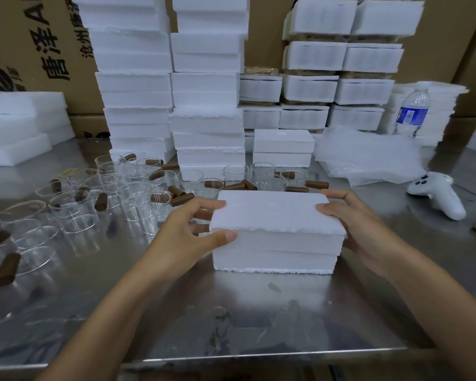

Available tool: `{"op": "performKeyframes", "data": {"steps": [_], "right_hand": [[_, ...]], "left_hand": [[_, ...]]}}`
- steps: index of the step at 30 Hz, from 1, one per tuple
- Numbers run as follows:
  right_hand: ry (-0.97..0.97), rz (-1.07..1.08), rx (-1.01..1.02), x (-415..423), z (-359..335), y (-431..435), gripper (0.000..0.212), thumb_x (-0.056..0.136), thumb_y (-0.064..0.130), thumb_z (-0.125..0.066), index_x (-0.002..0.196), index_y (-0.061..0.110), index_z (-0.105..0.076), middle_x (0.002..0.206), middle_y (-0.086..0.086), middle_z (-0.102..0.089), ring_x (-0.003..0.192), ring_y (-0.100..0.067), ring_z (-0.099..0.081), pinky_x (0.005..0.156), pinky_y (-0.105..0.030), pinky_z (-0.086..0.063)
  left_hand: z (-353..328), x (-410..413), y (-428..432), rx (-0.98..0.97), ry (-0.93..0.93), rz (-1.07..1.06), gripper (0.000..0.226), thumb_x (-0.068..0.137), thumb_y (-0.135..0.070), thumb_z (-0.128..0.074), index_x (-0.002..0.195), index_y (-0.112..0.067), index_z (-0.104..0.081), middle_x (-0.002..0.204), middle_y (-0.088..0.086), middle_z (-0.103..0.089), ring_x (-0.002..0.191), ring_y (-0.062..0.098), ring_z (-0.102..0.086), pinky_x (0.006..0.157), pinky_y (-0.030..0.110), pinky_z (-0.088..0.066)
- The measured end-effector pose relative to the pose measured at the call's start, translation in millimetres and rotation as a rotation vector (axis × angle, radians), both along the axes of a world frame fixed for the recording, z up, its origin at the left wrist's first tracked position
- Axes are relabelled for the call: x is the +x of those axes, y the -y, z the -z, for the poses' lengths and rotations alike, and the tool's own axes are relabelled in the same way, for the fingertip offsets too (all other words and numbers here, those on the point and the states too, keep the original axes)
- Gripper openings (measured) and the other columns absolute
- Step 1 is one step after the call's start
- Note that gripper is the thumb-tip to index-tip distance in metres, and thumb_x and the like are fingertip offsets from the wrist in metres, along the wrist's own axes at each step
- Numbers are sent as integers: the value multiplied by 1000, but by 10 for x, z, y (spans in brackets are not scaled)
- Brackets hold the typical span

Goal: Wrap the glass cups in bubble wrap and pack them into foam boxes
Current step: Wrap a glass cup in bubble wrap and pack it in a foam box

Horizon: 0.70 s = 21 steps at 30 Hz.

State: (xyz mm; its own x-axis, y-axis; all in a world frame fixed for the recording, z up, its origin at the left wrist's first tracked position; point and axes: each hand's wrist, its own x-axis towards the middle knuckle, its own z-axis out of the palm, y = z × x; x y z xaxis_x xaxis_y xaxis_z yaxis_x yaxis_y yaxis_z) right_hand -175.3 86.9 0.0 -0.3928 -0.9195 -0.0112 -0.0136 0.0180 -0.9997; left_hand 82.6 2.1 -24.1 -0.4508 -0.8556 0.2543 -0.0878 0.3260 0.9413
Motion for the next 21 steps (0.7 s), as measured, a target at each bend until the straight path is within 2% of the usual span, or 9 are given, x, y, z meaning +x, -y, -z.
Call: {"op": "performKeyframes", "data": {"steps": [5, 7, 9, 11, 13, 14, 16, 19, 21], "right_hand": [[83, 1, -33, 26, 46, -27, 21, 85, 20, -62, 105, 27, -60, 88, 8, -72, 65, -3, -66, 51, -19, -47], [101, -36, -22, 25, 59, -38, 24, 88, 22, -60, 112, 24, -62, 97, 4, -73, 75, -8, -66, 57, -22, -46], [79, -88, 1, 21, 43, -43, 29, 89, 25, -57, 118, 21, -62, 104, 1, -71, 78, -10, -64, 59, -23, -42], [51, -100, 19, 17, 24, -32, 28, 90, 25, -55, 116, 18, -63, 88, 6, -71, 60, -2, -60, 50, -17, -40], [44, -81, 32, 0, 24, -6, 27, 90, 25, -55, 114, 14, -62, 69, 11, -65, 48, 2, -54, 43, -14, -38], [38, -71, 41, -5, 25, 5, 26, 90, 25, -56, 113, 15, -63, 69, 11, -64, 48, 2, -54, 45, -15, -39], [27, -50, 50, -1, 24, 19, 25, 89, 27, -57, 111, 18, -64, 79, 7, -68, 58, -3, -59, 53, -21, -41], [23, -30, 30, -5, 31, 38, 23, 87, 28, -60, 108, 23, -66, 90, 6, -72, 66, -6, -62, 59, -26, -42], [12, -39, 15, 2, 27, 23, 21, 87, 29, -59, 106, 25, -67, 92, 7, -73, 67, -5, -63, 61, -26, -43]], "left_hand": [[-65, 69, -8, 67, 24, 72, 59, 50, -51, -81, 106, -47, -62, 114, -8, -65, 101, 11, -67, 77, 23, -56], [-86, 93, -27, 116, 65, 129, 64, 55, -63, -79, 114, -58, -54, 124, -12, -59, 110, 8, -61, 88, 27, -52], [-107, 67, -46, 224, 2, 144, 62, 63, -66, -72, 119, -63, -46, 129, -14, -57, 117, 10, -57, 99, 34, -45], [-129, 3, -32, 333, -107, 141, 53, 74, -55, -64, 124, -49, -50, 127, -12, -61, 112, 12, -62, 95, 32, -46], [-157, -79, -18, 336, -76, 82, 36, 88, -46, -55, 122, -36, -59, 121, -10, -66, 107, 13, -65, 92, 32, -47], [-166, -109, -16, 318, -28, 12, 29, 91, -44, -54, 118, -34, -62, 117, -10, -68, 108, 13, -64, 96, 35, -46], [-157, -134, -12, 280, 55, -116, 18, 91, -41, -57, 105, -34, -64, 110, -10, -68, 107, 13, -61, 98, 37, -45], [-154, -145, -33, 282, 100, -156, 10, 91, -39, -57, 97, -34, -62, 104, -12, -67, 102, 10, -60, 83, 31, -45], [-149, -146, -58, 305, 94, -163, 11, 91, -38, -58, 98, -32, -63, 104, -10, -69, 103, 12, -60, 87, 35, -46]]}}
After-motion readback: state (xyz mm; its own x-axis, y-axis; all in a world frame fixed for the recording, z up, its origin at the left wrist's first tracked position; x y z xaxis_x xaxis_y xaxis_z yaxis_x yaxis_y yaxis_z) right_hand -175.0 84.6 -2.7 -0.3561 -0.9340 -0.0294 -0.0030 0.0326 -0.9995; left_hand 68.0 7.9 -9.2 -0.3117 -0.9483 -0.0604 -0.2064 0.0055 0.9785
